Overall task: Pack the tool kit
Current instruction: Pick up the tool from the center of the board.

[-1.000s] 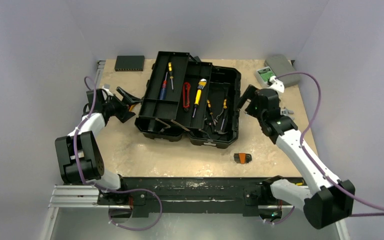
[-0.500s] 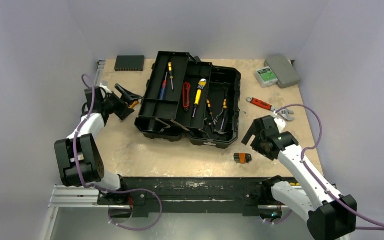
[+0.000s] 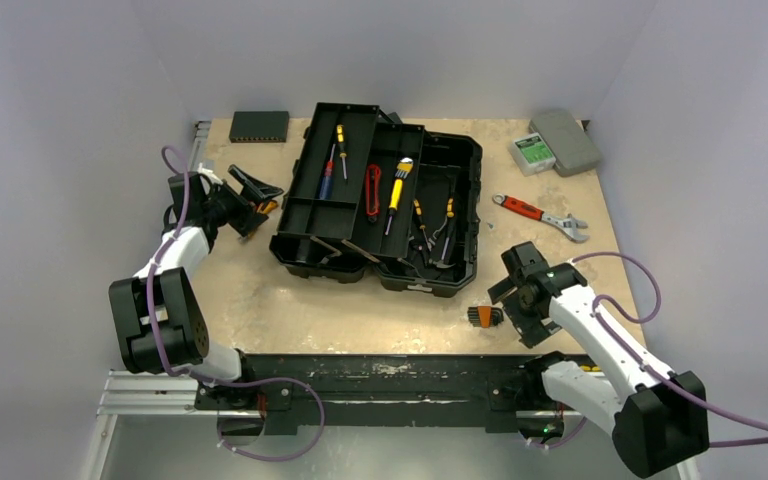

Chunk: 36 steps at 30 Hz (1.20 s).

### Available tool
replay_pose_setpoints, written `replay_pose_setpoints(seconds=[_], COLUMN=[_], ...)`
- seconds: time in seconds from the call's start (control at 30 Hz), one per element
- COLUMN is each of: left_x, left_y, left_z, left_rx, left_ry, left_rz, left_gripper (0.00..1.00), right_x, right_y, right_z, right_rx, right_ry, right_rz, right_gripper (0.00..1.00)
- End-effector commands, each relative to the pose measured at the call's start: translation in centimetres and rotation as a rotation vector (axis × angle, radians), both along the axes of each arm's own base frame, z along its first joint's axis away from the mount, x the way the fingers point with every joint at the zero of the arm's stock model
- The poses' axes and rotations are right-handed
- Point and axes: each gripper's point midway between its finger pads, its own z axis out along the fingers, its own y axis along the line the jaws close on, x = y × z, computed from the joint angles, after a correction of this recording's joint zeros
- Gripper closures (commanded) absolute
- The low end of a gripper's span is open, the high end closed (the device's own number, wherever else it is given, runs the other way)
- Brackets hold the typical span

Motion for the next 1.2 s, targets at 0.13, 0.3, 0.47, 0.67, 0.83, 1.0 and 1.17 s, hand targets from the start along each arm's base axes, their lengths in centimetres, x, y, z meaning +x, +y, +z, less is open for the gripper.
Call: replay_pose_setpoints(seconds=[0.13,0.3,0.47,0.67,0.83,1.0,1.17], left_x=[0.3,0.4,0.3,0.2,0.2,0.1,0.2], left_y=[0.1,0.1,0.0,0.2,0.2,0.2,0.2], left_z=[1.6,1.4,1.5,1.5,1.5,1.5,1.5], left_rx=[0.028,0.024,0.025,0.04,0.042,0.044,0.044], left_ry=[-0.076,-0.078,-0.086,-0.082,-0.083,-0.086,-0.086], left_rz=[0.001,0.005,0.003,0.007,0.009,0.01,0.012], left_gripper=[0.09,0.09,0.09,0.09,0.09,0.09,0.09], right_x=[-0.2,0.4,1.2,2.0,3.3,3.5,2.6], right_y=[1.3,2.6,3.2,3.8,3.7,3.7,2.9], right_z=[-0.9,-1.2,-1.5,-3.2,-3.3,-3.2,-3.8], right_rx=[0.086,0.127,0.117,0.121,0.109,0.104,0.035], right_ry=[0.011,0.011,0.022,0.019,-0.016,-0.011,0.045], right_rz=[-0.261,-0.317,-0.351,-0.397,-0.422,-0.468,-0.487], right_gripper=[0.01,0.01,0.01,0.01,0.01,0.02,0.09])
